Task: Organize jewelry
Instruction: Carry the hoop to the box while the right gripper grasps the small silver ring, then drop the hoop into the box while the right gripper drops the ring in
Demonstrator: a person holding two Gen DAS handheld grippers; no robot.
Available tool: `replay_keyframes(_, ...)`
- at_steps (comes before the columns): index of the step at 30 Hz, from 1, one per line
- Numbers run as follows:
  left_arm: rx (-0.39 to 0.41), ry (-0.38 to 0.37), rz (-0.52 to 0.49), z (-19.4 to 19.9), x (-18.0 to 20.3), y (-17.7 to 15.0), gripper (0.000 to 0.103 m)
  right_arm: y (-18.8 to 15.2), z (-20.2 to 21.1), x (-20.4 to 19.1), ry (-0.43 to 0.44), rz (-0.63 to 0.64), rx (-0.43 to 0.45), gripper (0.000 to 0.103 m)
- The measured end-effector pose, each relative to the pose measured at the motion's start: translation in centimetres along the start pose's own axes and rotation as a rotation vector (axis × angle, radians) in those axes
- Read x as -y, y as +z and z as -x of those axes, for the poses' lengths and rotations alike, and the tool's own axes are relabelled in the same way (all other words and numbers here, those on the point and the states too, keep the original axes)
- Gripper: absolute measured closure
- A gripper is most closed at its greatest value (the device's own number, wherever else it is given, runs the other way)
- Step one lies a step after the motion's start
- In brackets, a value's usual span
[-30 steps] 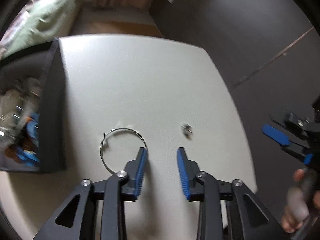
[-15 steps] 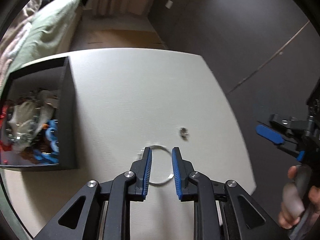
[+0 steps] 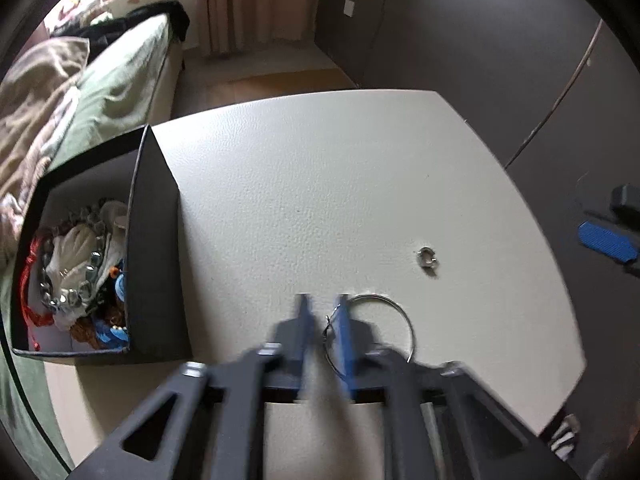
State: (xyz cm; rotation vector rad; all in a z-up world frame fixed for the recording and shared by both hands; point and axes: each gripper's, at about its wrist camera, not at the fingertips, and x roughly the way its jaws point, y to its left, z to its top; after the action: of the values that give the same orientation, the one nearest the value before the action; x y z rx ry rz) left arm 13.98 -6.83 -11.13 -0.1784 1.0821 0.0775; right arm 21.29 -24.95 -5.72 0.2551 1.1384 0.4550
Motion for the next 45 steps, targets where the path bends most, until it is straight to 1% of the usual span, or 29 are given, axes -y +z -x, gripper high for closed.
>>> replay_keyframes(1,-0.001,-0.002,0.001,0.0,-0.1,0.0,0.103,0.0,0.0,-0.1,0.001,0.002,-0.001,0.015)
replay_keyframes(3,-0.014,-0.042,0.031,0.2,-1.0,0.1,0.103,-0.1,-0.2,-0.3,0.001,0.011,-0.005,0.015)
replay_keyframes(7,0.006,-0.097,0.082,1.4,-2.5,0.7,0.103,-0.3,-1.2,-1.2,-0.005,0.04,-0.027,0.015)
replay_keyframes(8,0.014,-0.12,0.103,1.9,-3.1,1.0,0.103,-0.4,-1.5,-1.4,-0.01,0.048,-0.033,0.017)
replay_keyframes(9,0.022,-0.13,0.115,2.3,-3.4,1.2,0.103,-0.4,-1.7,-1.6,-0.01,0.053,-0.037,0.022)
replay_keyframes(13,0.048,-0.158,0.161,3.6,-5.0,1.7,0.103,-0.7,-3.0,-2.8,-0.014,0.092,-0.069,0.036)
replay_keyframes(14,0.057,-0.161,0.17,3.9,-5.4,1.9,0.103,-0.7,-3.3,-2.9,-0.016,0.098,-0.076,0.042)
replay_keyframes(15,0.064,-0.163,0.175,4.2,-5.7,2.1,0.103,-0.9,-3.8,-3.3,-0.016,0.108,-0.088,0.045)
replay_keyframes(18,0.088,-0.17,0.196,5.6,-6.4,2.3,0.103,-1.1,-4.8,-3.9,-0.023,0.127,-0.111,0.059)
replay_keyframes(20,0.103,-0.178,0.215,6.2,-7.1,2.6,0.103,-1.1,-5.5,-4.2,-0.028,0.137,-0.125,0.063)
replay_keyframes(25,0.132,-0.191,0.249,7.5,-8.5,2.8,0.103,-1.4,-6.9,-5.1,-0.062,0.168,-0.144,0.065)
replay_keyframes(27,0.143,-0.196,0.265,7.7,-9.5,3.0,0.103,-1.5,-7.6,-5.4,-0.078,0.181,-0.154,0.074)
replay_keyframes(30,0.158,-0.199,0.287,8.3,-10.4,2.9,0.103,-1.8,-8.5,-5.8,-0.112,0.207,-0.167,0.076)
replay_keyframes(34,0.171,-0.198,0.314,9.0,-11.7,2.7,0.103,-1.9,-8.7,-6.6,-0.169,0.256,-0.145,0.08)
replay_keyframes(37,0.182,-0.192,0.335,9.5,-12.8,2.3,0.103,-2.3,-8.7,-7.3,-0.224,0.304,-0.136,0.088)
replay_keyframes(42,0.208,-0.157,0.387,10.2,-14.9,1.7,0.103,-2.9,-8.4,-7.9,-0.214,0.324,-0.129,0.089)
replay_keyframes(45,0.218,-0.138,0.419,10.4,-16.1,1.4,0.103,-2.7,-7.3,-8.0,-0.174,0.299,-0.08,0.089)
